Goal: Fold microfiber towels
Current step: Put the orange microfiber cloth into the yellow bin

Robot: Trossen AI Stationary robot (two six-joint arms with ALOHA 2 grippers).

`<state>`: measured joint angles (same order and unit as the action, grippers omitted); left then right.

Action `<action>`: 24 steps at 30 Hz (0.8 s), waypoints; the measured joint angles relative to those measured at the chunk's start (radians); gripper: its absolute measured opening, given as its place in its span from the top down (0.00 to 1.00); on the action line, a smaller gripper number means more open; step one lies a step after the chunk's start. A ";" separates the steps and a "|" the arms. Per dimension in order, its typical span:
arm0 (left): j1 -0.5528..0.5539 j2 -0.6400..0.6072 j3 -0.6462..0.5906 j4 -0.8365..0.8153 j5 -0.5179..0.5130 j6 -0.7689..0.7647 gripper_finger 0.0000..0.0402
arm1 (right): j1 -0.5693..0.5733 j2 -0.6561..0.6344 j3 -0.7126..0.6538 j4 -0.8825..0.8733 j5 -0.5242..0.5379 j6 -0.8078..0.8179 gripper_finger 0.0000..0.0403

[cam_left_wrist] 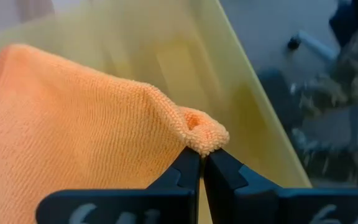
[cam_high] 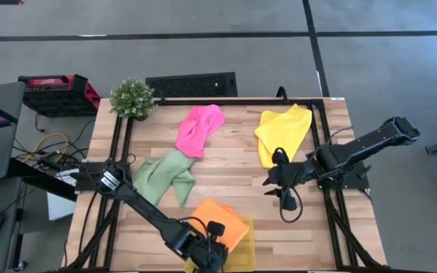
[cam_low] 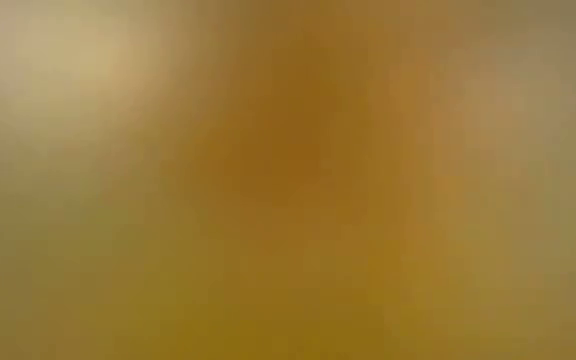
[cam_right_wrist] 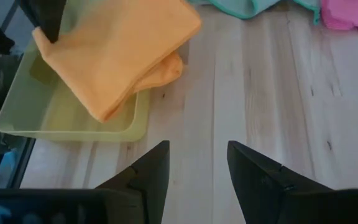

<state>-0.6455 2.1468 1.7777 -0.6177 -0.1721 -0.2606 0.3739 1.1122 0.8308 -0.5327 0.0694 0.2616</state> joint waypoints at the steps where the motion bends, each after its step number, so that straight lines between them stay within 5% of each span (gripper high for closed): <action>1: 0.004 -0.001 -0.005 0.021 0.000 -0.017 1.00 | 0.002 0.000 0.000 0.000 -0.001 0.002 0.54; 11: 0.021 -0.001 -0.035 0.074 -0.012 -0.223 1.00 | 0.005 0.000 0.000 0.003 0.000 0.011 0.54; 24: 0.004 0.067 -0.043 0.150 0.019 -0.250 1.00 | 0.006 0.000 0.000 0.023 -0.065 0.009 0.54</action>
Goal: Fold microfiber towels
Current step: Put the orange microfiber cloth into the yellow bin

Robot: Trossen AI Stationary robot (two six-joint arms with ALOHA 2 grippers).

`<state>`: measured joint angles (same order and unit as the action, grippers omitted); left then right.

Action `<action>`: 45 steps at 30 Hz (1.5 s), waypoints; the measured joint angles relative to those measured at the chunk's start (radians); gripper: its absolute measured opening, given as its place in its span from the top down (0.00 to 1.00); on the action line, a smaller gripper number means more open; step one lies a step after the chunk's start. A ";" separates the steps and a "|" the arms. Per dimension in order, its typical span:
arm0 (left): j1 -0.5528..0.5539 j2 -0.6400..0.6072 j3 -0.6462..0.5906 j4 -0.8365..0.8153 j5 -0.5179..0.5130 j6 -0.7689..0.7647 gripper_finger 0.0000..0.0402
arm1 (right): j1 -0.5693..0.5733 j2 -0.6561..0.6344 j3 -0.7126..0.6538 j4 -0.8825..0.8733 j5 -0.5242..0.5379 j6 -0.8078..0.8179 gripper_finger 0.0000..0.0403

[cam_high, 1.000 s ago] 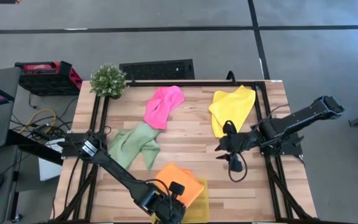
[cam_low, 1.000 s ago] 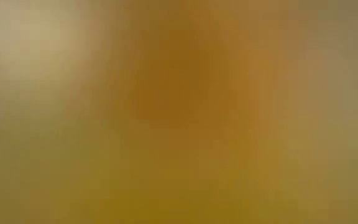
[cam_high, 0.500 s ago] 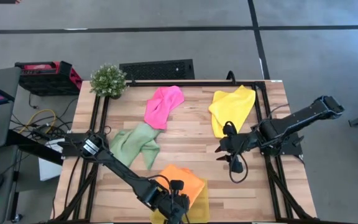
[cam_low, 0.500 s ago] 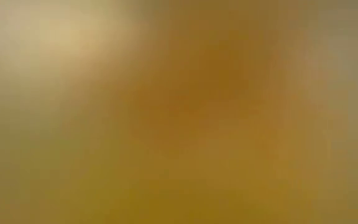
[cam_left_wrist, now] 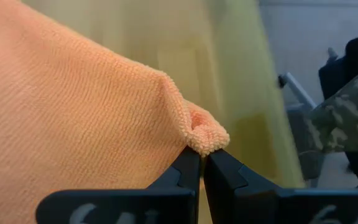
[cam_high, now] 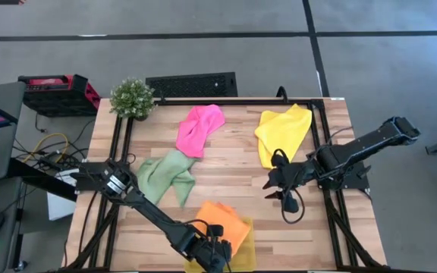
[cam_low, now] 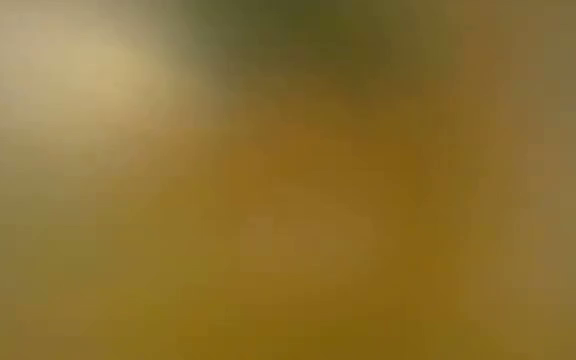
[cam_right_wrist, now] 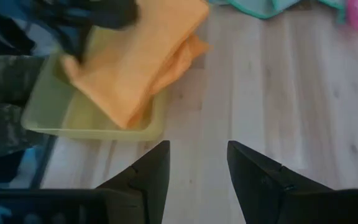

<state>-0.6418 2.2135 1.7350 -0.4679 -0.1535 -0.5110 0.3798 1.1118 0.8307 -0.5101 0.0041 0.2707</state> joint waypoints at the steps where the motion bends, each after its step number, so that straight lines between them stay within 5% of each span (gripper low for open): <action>1: 0.000 0.003 0.000 0.001 -0.001 -0.008 1.00 | 0.000 0.000 0.000 0.001 -0.007 0.000 0.54; 32: -0.035 0.015 0.001 0.139 -0.211 -0.216 1.00 | 0.000 0.000 0.000 -0.001 -0.058 -0.001 0.54; 45: -0.040 0.050 0.002 0.161 -0.174 -0.192 1.00 | 0.000 0.000 0.000 -0.005 -0.058 -0.010 0.54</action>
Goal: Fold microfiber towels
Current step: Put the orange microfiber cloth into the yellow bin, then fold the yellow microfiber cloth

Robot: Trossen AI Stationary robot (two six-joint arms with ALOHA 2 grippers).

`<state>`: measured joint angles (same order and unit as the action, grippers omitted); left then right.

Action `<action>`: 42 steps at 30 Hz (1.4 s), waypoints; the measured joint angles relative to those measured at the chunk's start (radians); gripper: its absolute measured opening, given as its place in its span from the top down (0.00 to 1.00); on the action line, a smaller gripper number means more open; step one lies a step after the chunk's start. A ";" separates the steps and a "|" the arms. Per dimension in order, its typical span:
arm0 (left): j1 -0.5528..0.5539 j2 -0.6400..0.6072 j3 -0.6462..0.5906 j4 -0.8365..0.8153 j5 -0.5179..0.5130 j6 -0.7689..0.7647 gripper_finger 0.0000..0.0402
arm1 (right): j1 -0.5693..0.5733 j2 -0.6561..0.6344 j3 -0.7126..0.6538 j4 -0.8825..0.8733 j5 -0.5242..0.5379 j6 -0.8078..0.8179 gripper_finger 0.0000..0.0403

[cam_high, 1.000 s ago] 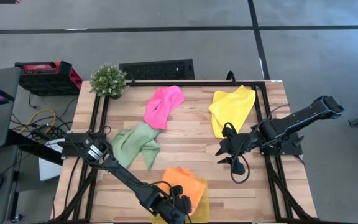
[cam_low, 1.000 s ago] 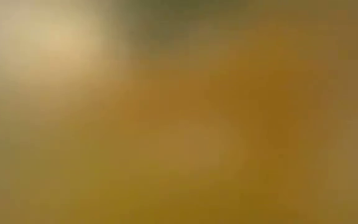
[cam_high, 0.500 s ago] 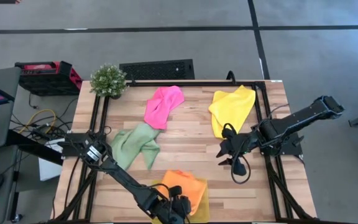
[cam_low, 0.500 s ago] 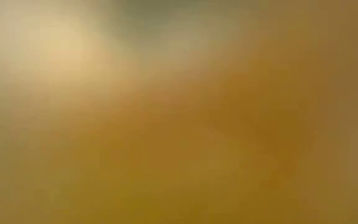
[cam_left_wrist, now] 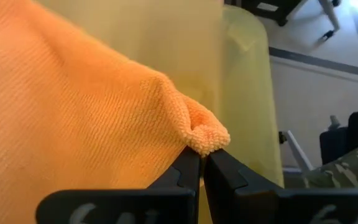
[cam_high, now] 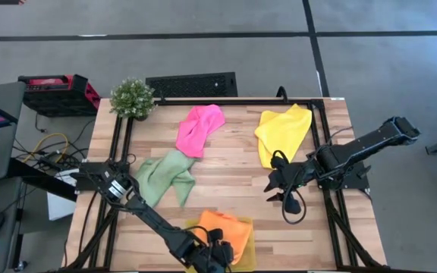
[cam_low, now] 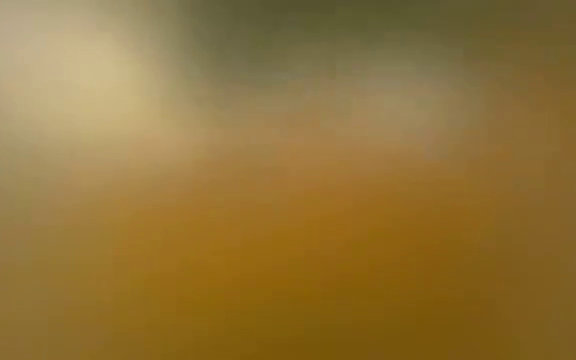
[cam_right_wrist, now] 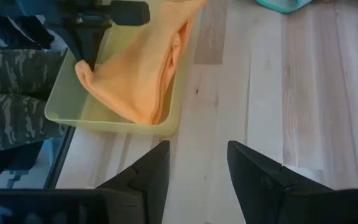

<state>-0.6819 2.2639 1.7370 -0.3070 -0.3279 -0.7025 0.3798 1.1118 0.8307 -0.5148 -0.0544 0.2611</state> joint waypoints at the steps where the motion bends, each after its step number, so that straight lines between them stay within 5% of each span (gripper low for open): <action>1: 0.001 -0.001 0.000 0.015 0.016 0.011 1.00 | 0.000 0.000 0.000 0.000 0.000 0.000 0.54; 10: 0.016 -0.003 0.002 0.014 0.081 0.007 0.97 | 0.000 0.000 0.000 0.000 0.000 0.000 0.54; 21: 0.024 -0.003 0.002 0.011 0.085 0.038 0.67 | 0.000 0.000 0.000 0.000 0.000 -0.007 0.54; 27: 0.029 -0.006 0.027 -0.006 0.137 0.164 0.59 | 0.000 0.000 0.000 0.000 0.000 -0.008 0.54; 33: 0.029 -0.007 0.131 -0.208 0.117 0.236 0.58 | 0.000 0.000 0.000 0.000 0.000 -0.008 0.54; 42: 0.032 -0.007 0.376 -0.739 -0.166 0.180 0.58 | -0.001 0.000 0.000 -0.011 0.071 -0.011 0.54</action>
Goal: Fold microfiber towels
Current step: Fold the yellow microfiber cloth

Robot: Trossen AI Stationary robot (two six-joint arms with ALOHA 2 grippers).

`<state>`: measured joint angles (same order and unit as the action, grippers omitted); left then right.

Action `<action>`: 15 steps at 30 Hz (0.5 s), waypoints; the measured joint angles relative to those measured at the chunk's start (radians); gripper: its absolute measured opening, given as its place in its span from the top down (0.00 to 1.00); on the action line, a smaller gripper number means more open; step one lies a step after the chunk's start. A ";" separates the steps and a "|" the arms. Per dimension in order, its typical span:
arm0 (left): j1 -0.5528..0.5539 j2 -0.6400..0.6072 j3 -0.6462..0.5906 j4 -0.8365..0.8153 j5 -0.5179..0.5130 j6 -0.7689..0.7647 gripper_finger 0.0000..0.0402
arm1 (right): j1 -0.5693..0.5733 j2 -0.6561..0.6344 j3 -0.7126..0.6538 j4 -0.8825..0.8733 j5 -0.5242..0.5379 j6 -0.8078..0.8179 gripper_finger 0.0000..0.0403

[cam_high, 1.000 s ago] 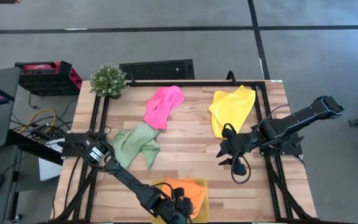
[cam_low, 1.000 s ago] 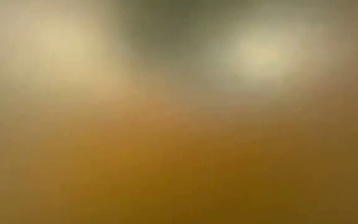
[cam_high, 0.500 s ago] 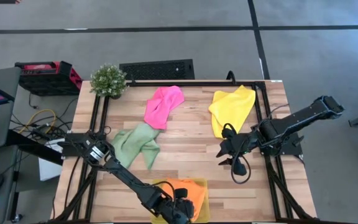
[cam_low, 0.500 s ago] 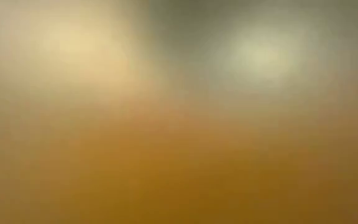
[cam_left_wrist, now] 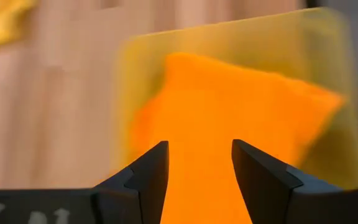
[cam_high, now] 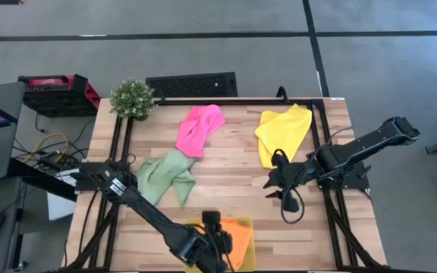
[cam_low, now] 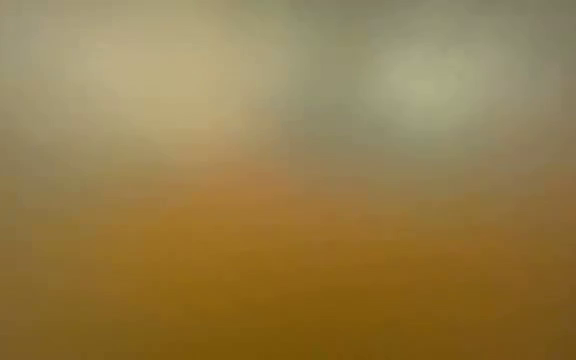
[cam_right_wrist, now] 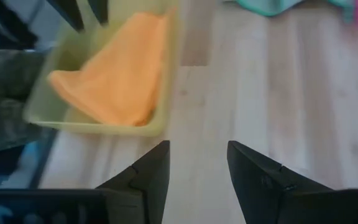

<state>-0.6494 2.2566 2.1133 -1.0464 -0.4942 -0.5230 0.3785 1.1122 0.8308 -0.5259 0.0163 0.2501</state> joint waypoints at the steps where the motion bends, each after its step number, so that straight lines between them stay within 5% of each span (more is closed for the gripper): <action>1: 0.003 0.000 0.026 -0.060 -0.021 -0.013 0.58 | -0.002 0.000 0.000 -0.006 0.025 0.000 0.54; 9: 0.068 0.000 0.203 -0.514 -0.096 -0.111 0.58 | -0.093 0.014 0.000 -0.150 0.155 0.000 0.54; 15: 0.143 -0.023 0.211 -0.525 -0.086 0.013 0.58 | -0.190 0.100 0.000 -0.200 0.157 -0.085 0.54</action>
<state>-0.5060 2.2336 2.3239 -1.5711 -0.5802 -0.5101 0.1887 1.2118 0.8307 -0.7259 0.1734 0.1654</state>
